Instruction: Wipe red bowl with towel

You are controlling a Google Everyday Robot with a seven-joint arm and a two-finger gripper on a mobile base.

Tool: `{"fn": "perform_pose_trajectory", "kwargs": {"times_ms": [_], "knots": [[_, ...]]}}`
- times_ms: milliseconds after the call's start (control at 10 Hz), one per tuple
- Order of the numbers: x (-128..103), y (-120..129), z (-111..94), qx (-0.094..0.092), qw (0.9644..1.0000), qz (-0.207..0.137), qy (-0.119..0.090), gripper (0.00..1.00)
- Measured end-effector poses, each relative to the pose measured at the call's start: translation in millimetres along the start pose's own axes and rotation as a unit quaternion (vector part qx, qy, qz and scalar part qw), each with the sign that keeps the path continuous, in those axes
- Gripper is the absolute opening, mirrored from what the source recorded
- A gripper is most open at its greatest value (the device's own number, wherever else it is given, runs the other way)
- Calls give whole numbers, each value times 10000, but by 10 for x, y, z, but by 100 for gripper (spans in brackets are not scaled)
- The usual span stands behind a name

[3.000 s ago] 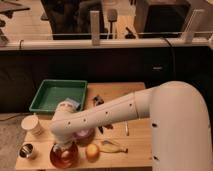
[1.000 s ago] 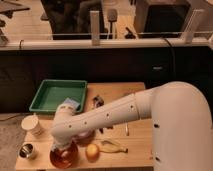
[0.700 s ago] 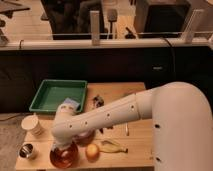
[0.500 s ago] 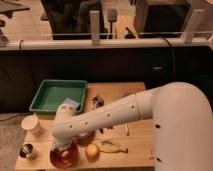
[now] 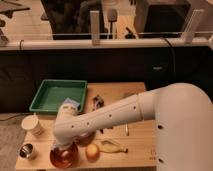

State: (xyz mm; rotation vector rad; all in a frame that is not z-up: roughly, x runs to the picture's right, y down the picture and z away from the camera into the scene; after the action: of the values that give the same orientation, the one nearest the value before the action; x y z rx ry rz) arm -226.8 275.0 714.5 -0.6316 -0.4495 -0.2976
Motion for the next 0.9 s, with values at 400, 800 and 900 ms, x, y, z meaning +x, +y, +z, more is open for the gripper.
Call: {"fn": "perform_pose_trajectory", "kwargs": {"times_ms": [400,800,900], "knots": [[23,47,61,-123,9999,83,-60,2],[76,98,186,-315,9993,167,-94,2],[79,102,214,-350,9992,169,-98,2]]}}
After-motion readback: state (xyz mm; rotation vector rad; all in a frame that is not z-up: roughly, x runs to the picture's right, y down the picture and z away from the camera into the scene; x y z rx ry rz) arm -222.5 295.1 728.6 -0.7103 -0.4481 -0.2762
